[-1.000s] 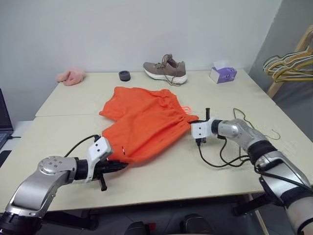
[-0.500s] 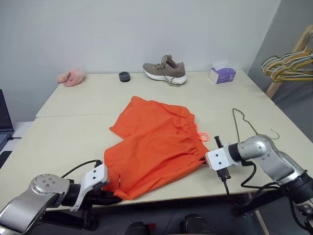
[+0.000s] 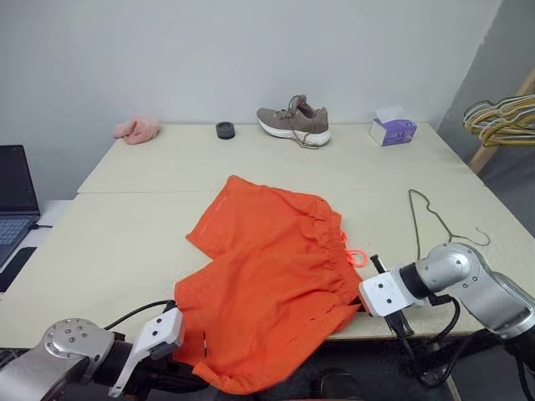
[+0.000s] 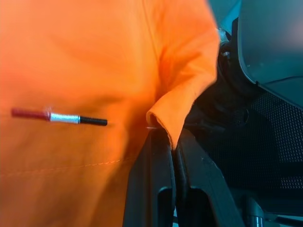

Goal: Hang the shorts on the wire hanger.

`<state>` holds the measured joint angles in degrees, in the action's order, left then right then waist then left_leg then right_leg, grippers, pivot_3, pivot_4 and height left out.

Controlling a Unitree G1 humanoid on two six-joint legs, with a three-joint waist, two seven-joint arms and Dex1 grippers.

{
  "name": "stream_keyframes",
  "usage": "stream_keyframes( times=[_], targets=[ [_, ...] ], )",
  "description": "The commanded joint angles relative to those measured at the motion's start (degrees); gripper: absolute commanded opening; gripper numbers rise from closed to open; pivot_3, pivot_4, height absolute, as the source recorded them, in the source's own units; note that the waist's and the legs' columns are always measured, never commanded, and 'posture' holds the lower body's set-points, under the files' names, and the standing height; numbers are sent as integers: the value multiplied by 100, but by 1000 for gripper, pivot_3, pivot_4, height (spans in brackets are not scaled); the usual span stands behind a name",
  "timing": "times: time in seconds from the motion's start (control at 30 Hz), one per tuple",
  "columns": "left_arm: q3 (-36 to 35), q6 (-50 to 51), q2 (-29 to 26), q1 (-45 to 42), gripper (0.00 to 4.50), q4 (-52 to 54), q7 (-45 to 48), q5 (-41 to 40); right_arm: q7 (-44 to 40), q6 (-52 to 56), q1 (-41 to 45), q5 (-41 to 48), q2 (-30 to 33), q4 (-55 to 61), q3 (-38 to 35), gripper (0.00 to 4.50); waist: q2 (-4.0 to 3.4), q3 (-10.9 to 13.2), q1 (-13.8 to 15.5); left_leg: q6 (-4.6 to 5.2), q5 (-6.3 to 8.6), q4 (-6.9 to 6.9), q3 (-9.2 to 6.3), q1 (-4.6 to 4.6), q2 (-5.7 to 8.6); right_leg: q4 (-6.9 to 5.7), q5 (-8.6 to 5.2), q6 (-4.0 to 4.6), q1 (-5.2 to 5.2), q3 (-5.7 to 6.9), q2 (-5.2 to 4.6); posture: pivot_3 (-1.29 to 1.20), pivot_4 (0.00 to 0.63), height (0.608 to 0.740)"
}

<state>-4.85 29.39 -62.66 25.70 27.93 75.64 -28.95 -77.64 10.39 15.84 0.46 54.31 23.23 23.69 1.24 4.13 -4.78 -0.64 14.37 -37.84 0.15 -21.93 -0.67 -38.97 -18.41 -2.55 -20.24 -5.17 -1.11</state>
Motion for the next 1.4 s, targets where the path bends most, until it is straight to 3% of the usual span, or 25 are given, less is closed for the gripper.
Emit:
stream_keyframes(
  times=[0.03,0.1,0.13,0.3,0.5,0.6,0.67,0.77,0.87,1.03,1.1,1.17,1.4],
  targets=[
    [-138,-98,-65,31,0,79,86,-17,-82,380,-92,279,28,424,-81,200,3,0,4,0,0,0,0,0,0,0,-1,1,0,-1,-1,-57,23,740],
    [-146,47,-27,-35,0,2,15,-91,-27,501,-123,270,5,461,-83,589,3,1,5,0,0,0,0,0,0,1,-2,2,0,0,-1,-57,23,740],
    [-140,114,-7,-75,445,-24,-14,-127,-36,557,-132,299,9,477,-91,921,3,1,4,0,0,0,0,0,0,1,-3,2,0,0,-1,-57,23,740],
    [-97,235,17,-158,1845,39,-16,-198,-151,752,-188,578,108,568,-201,2638,3,1,1,0,0,0,0,1,-1,0,-5,2,0,1,-1,-65,24,740],
    [-133,455,93,-468,3635,198,-31,-521,-4,1532,-171,1574,-52,764,-730,4500,3,4,0,-1,1,2,-3,0,-1,0,-7,3,0,3,-2,-80,24,740],
    [-186,606,225,-751,4461,203,-122,-784,212,2056,-123,2103,-213,852,-1074,4500,4,4,-1,-1,1,1,-3,0,-1,0,-7,3,1,3,-1,-91,25,740],
    [-215,664,431,-1095,4486,168,-294,-963,553,2418,-85,2451,-418,838,-1416,4500,4,4,-8,-1,1,0,-2,0,-1,0,-7,1,1,2,-2,-110,27,740],
    [-96,757,1141,-2164,4486,-47,-1049,-1081,1716,2739,-55,2624,-1104,459,-2214,4500,14,5,2,-1,1,-4,-4,-1,0,0,3,-16,4,2,-1,-132,29,740],
    [137,811,1616,-2887,4486,-152,-1452,-968,3015,2792,-157,2324,-1774,87,-2810,4500,27,-3,-14,0,0,-10,-6,-2,6,1,25,-55,7,0,4,-150,32,740],
    [350,929,1919,-3462,4486,-117,-1616,-1060,4754,2988,-401,1707,-2417,-293,-3346,4500,24,-6,-127,0,2,-4,19,-52,15,4,46,-48,-10,-28,12,-177,38,740],
    [411,927,1987,-3703,4486,-210,-1591,-1056,6094,2997,-454,807,-2670,-469,-3435,4500,23,-6,-181,0,1,-4,13,-89,14,-2,48,-48,-46,-33,22,-181,38,740],
    [501,891,2031,-3927,4486,-333,-1582,-975,6825,3236,-407,244,-2713,-689,-3410,4500,14,-4,-212,-1,1,-4,12,-105,12,-6,48,-47,-67,-35,28,-181,38,740],
    [719,836,2097,-4297,4486,-378,-1660,-797,6974,3561,214,388,-2712,-2054,-3791,4500,6,1,-472,0,1,-6,29,-99,11,-3,50,-53,-62,-40,55,-192,34,740]
  ],
)
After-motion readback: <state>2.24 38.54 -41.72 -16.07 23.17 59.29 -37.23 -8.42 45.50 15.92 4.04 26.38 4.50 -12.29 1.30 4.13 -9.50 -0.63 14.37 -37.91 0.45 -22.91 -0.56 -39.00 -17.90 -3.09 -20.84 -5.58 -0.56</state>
